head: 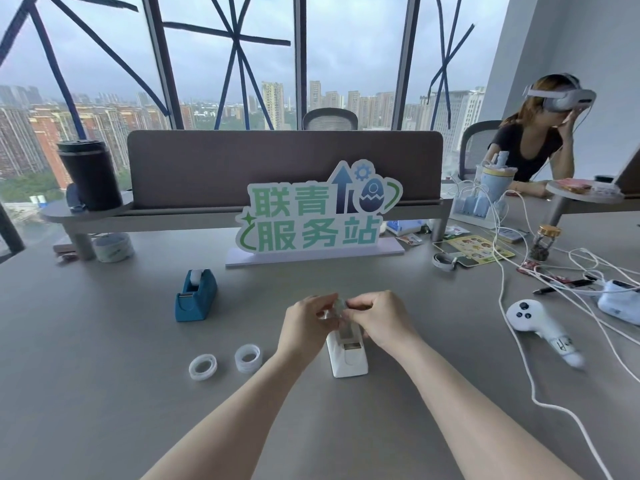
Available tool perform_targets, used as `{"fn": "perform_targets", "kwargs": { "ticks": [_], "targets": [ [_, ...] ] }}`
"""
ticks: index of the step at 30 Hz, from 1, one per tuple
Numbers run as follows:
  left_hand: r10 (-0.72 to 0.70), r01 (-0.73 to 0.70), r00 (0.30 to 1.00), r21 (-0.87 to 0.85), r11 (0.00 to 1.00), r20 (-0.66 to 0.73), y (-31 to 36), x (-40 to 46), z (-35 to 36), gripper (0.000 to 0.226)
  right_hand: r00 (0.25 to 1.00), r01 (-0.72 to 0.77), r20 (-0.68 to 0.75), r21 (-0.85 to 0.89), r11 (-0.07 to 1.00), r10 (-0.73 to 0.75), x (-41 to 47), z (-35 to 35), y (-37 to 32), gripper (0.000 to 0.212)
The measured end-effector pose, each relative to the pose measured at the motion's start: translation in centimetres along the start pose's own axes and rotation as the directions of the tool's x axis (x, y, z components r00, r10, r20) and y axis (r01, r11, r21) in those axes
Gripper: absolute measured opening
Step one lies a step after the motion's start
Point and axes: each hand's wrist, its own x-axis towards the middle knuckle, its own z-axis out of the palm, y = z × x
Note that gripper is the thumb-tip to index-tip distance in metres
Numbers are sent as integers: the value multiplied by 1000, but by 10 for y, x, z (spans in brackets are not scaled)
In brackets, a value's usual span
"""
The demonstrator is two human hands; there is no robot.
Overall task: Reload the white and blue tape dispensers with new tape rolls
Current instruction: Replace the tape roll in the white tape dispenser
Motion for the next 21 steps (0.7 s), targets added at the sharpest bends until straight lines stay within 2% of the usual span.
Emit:
{"fn": "perform_targets", "kwargs": {
  "ticks": [10,15,21],
  "targets": [
    [15,-16,1000,23,1000,22,1,3,-1,48,998,-63,36,75,995,60,-2,-2,-3,23],
    [25,-25,999,0,1000,45,3,4,-3,45,998,-50,-45,-32,998,48,-5,-2,-2,15],
    [62,-64,997,74,995,36,2,2,0,46,998,-63,11,24,998,62,-6,1,3,15]
  ]
}}
